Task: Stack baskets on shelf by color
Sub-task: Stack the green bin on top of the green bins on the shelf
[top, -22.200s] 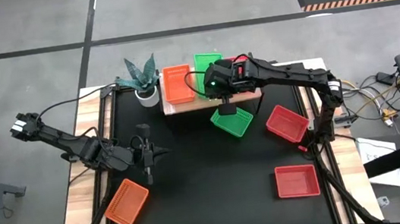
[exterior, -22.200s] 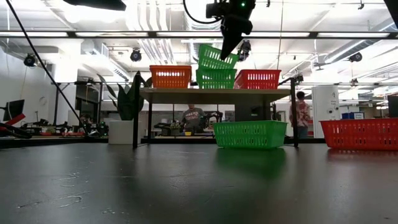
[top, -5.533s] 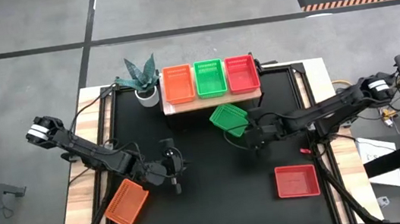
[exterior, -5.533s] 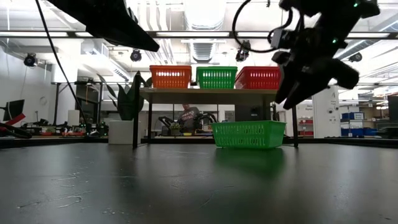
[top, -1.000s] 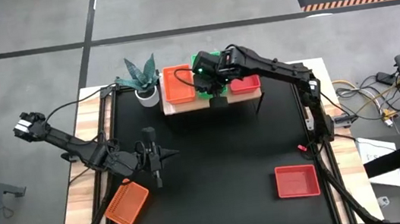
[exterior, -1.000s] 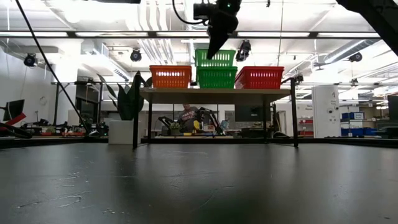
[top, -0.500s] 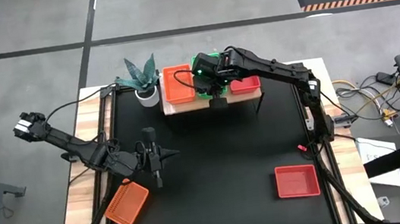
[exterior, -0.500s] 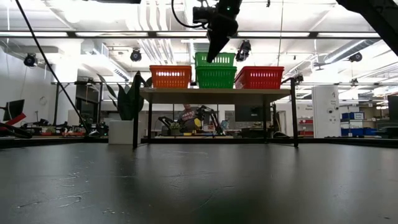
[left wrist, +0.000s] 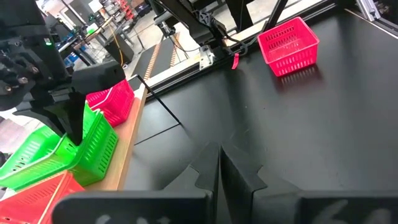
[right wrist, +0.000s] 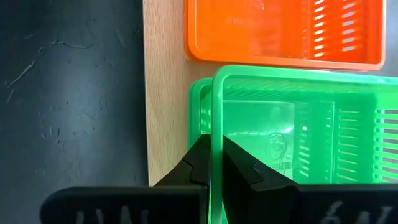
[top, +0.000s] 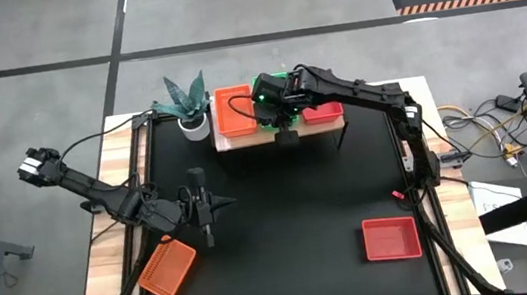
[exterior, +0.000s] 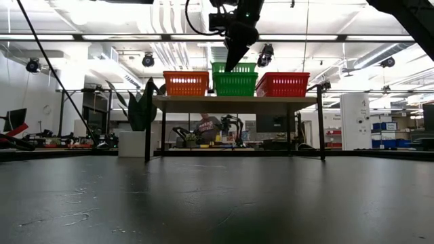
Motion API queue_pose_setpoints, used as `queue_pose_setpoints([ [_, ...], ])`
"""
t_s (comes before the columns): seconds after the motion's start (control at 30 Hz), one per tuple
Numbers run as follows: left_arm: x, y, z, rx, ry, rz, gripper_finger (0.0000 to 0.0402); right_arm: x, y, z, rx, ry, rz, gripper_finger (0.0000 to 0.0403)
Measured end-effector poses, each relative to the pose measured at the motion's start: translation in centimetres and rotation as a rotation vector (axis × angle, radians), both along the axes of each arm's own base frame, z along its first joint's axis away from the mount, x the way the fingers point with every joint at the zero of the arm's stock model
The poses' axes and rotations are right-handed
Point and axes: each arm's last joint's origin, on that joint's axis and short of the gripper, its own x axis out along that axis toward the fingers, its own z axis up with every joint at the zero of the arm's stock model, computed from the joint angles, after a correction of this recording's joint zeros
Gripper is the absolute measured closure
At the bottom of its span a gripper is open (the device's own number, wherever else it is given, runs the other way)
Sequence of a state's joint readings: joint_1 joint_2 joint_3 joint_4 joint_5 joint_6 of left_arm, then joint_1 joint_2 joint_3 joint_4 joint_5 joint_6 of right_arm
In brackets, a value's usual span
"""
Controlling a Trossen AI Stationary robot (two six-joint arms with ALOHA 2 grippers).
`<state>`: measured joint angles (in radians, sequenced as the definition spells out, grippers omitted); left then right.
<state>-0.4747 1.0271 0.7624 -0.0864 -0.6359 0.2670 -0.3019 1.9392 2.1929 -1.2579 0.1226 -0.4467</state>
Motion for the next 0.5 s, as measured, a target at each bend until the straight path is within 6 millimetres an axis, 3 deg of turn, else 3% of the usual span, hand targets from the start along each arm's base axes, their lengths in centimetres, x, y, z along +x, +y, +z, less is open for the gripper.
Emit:
queue_pose_setpoints([
  [0.3,0.0,0.0,0.0,0.0,0.0,0.0,0.0402,0.07,-0.02,0.04,-0.003,-0.008,0.0,0.0391],
  [0.5,0.0,0.0,0.0,0.0,0.0,0.0,0.0402,0.07,-0.02,0.03,0.0,-0.01,-0.008,0.0359],
])
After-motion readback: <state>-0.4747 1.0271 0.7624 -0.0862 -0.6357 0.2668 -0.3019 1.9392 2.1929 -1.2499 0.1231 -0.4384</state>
